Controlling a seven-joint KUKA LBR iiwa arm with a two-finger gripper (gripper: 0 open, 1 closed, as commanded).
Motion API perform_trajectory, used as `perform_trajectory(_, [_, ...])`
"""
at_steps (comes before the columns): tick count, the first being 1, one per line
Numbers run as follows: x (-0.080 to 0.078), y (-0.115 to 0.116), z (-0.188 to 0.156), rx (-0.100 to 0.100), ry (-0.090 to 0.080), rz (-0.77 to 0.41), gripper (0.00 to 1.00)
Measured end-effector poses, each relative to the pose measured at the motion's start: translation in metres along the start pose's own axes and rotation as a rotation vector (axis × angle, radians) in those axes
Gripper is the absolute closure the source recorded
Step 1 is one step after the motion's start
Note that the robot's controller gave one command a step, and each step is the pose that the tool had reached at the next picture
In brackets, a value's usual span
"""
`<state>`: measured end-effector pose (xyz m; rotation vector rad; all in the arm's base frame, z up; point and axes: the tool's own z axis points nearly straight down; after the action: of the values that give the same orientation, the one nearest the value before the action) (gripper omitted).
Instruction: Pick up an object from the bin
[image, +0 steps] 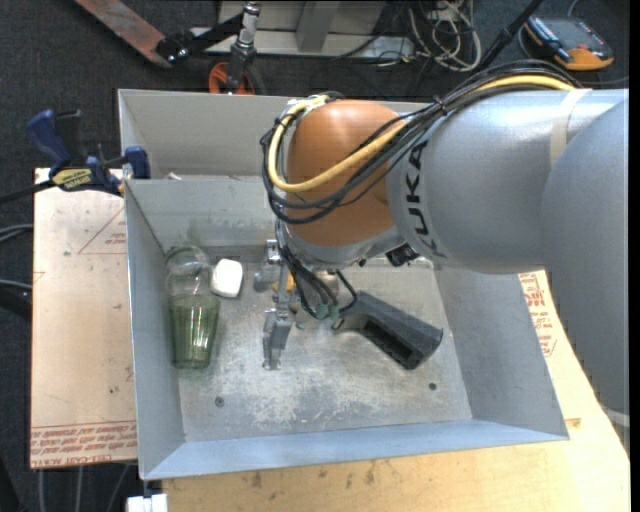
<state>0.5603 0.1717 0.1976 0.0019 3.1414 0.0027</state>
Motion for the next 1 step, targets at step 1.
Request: perform_trajectory(1, [-0.0125, -0.0021, 0.0089, -0.001, -0.002, 0.072, 0.00])
